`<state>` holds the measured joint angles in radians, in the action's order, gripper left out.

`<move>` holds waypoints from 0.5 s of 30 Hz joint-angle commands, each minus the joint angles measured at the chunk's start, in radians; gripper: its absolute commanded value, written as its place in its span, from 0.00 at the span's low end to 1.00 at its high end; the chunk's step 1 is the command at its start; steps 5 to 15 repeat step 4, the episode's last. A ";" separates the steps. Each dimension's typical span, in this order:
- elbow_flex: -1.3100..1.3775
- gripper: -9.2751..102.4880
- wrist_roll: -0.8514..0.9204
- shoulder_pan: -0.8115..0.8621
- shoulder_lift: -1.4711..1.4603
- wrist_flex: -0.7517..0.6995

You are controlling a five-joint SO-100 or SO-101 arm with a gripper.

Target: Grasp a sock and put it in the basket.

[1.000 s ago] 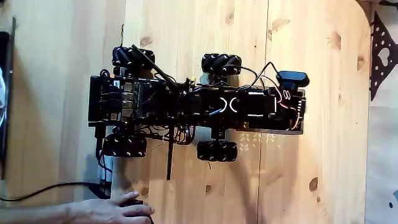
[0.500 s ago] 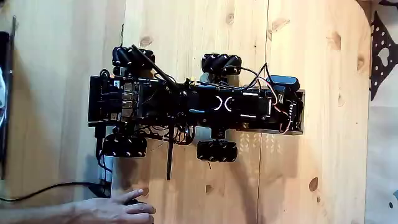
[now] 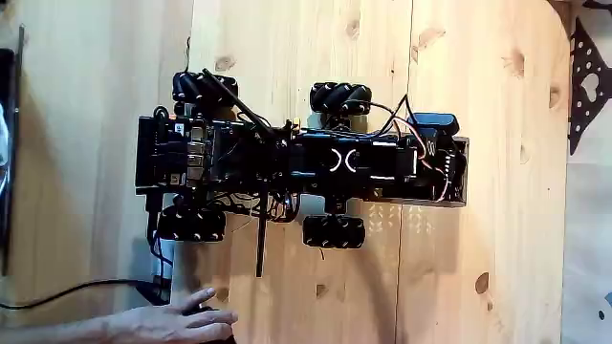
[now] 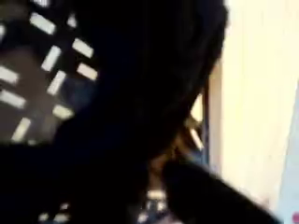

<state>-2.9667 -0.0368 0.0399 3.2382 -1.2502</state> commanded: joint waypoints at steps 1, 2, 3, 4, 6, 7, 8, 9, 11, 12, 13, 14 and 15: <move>0.003 0.09 0.003 0.023 0.009 -0.146; 0.003 0.09 0.003 0.037 0.009 -0.146; 0.003 0.09 0.003 0.052 0.009 -0.146; 0.003 0.09 0.003 0.067 0.009 -0.146; 0.003 0.09 0.003 0.067 0.009 -0.146; 0.003 0.09 0.003 0.067 0.009 -0.146; 0.003 0.09 0.003 0.067 0.009 -0.146; 0.003 0.09 0.003 0.067 0.009 -0.146; 0.003 0.09 0.003 0.067 0.009 -0.146; 0.003 0.09 0.003 0.067 0.009 -0.146; 0.003 0.09 0.003 0.067 0.009 -0.146; 0.003 0.09 0.003 0.067 0.009 -0.146; 0.003 0.09 0.003 0.067 0.009 -0.146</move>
